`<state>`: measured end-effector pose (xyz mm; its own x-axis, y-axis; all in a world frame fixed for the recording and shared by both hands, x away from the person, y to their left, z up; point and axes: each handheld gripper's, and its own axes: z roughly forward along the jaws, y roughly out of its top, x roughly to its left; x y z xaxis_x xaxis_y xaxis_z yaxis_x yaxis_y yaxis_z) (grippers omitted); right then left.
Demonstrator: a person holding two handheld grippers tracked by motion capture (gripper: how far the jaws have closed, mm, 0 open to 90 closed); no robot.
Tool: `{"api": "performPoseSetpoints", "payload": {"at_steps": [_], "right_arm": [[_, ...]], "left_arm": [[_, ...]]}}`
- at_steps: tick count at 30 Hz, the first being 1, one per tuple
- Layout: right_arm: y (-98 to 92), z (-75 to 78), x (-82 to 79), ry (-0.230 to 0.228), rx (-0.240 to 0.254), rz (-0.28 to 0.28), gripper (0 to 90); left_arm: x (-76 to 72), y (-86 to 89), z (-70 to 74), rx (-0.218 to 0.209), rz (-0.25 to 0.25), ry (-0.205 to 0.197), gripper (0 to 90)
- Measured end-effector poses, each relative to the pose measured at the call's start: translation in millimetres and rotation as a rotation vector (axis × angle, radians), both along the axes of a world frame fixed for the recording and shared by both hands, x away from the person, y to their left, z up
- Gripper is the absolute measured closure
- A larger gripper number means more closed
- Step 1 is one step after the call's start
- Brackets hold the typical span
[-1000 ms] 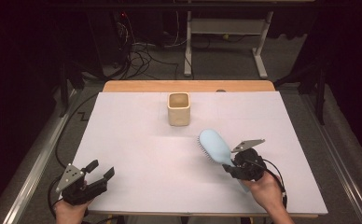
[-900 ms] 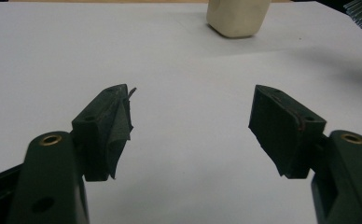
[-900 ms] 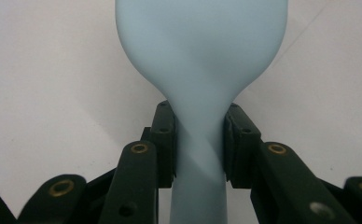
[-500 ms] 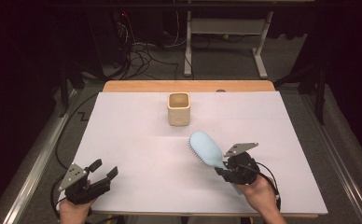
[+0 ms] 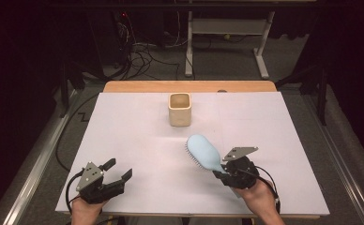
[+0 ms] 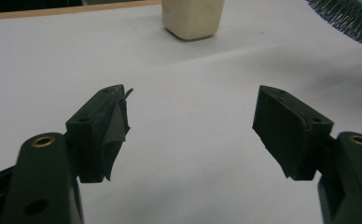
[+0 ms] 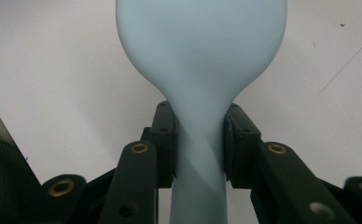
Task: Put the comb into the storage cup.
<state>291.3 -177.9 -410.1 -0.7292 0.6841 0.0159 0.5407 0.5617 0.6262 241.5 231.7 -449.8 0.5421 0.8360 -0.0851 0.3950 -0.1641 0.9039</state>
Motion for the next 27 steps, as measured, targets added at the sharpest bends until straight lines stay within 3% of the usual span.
{"api": "performPoseSetpoints", "payload": {"at_steps": [16,27], "right_arm": [[2.5,-4.3,-3.5,0.013,0.014,0.016,70.0],[3.0,-4.7,-4.4,0.016,0.018,0.019,70.0]], "left_arm": [[7.3,-25.7,4.4,-0.013,-0.090,0.019,27.1],[15.2,-45.7,7.3,0.002,-0.141,0.024,25.2]]}}
